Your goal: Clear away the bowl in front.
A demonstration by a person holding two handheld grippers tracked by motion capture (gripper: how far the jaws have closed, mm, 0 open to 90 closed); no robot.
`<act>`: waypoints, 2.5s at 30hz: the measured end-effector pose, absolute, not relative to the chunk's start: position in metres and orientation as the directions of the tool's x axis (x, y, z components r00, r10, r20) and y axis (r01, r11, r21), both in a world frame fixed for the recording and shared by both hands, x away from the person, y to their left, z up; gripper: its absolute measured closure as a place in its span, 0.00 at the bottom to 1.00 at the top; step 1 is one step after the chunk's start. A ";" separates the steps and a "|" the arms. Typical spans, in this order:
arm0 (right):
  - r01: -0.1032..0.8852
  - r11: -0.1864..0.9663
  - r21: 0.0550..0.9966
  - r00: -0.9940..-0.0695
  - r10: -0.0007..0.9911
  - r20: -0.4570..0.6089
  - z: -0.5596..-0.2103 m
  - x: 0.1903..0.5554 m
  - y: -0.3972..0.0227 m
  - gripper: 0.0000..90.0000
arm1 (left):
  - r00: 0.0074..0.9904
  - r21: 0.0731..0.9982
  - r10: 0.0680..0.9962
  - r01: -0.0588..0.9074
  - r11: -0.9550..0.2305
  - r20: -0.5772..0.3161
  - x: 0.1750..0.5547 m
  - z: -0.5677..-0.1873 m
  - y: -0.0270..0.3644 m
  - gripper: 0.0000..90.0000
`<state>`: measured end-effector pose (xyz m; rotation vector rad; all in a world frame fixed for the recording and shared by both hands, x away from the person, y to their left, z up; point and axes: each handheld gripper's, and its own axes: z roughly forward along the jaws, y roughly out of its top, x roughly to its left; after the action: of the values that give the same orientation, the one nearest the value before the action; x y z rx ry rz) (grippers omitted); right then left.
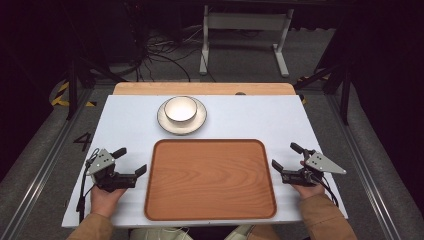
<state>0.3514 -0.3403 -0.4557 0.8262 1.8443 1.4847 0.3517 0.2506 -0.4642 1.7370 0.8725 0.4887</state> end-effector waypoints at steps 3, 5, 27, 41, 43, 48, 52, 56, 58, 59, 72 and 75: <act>0.083 0.182 0.980 -0.612 0.785 -0.094 -0.456 0.351 -0.339 0.07 | 0.646 0.940 0.756 0.312 -0.138 -0.104 0.351 -0.464 0.252 0.00; 0.090 0.172 0.981 -0.608 0.790 -0.083 -0.456 0.352 -0.340 0.06 | 0.646 0.942 0.756 0.310 -0.131 -0.107 0.351 -0.464 0.253 0.00; 0.101 0.171 0.980 -0.610 0.789 -0.075 -0.456 0.353 -0.340 0.04 | 0.649 0.968 0.758 0.228 -0.106 -0.070 0.331 -0.428 0.257 0.00; 0.100 0.181 0.978 -0.616 0.784 -0.081 -0.456 0.353 -0.340 0.04 | 0.691 0.976 0.719 0.199 -0.084 -0.079 0.331 -0.410 0.252 0.00; 0.100 0.184 0.978 -0.616 0.784 -0.084 -0.456 0.353 -0.340 0.04 | 0.687 0.981 0.724 0.175 -0.084 -0.060 0.329 -0.406 0.253 0.00; 0.099 0.185 0.978 -0.616 0.783 -0.086 -0.456 0.353 -0.339 0.04 | 0.676 0.981 0.733 0.181 -0.072 -0.071 0.329 -0.403 0.256 0.00; 0.100 0.187 0.977 -0.615 0.784 -0.087 -0.456 0.353 -0.339 0.04 | 0.671 0.981 0.737 0.182 -0.058 -0.081 0.330 -0.404 0.256 0.00; 0.101 0.189 0.977 -0.613 0.785 -0.089 -0.456 0.353 -0.339 0.04 | 0.674 0.981 0.735 0.181 -0.068 -0.074 0.334 -0.402 0.254 0.00; 0.102 0.188 0.977 -0.613 0.785 -0.087 -0.456 0.354 -0.339 0.04 | 0.674 0.979 0.735 0.191 -0.073 -0.076 0.336 -0.400 0.253 0.00; 0.102 0.188 0.977 -0.614 0.785 -0.086 -0.456 0.354 -0.339 0.04 | 0.674 0.979 0.735 0.191 -0.072 -0.077 0.337 -0.399 0.253 0.00; 0.108 0.201 0.974 -0.614 0.784 -0.094 -0.455 0.354 -0.338 0.04 | 0.712 0.976 0.699 0.192 -0.106 -0.064 0.363 -0.388 0.235 0.00; 0.108 0.201 0.974 -0.615 0.783 -0.093 -0.455 0.354 -0.338 0.04 | 0.721 0.976 0.689 0.191 -0.104 -0.068 0.368 -0.386 0.229 0.00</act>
<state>0.3537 -0.3377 -0.4555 0.8283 1.8814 1.4518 0.3682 0.2294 -0.3855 1.6560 0.7177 0.4873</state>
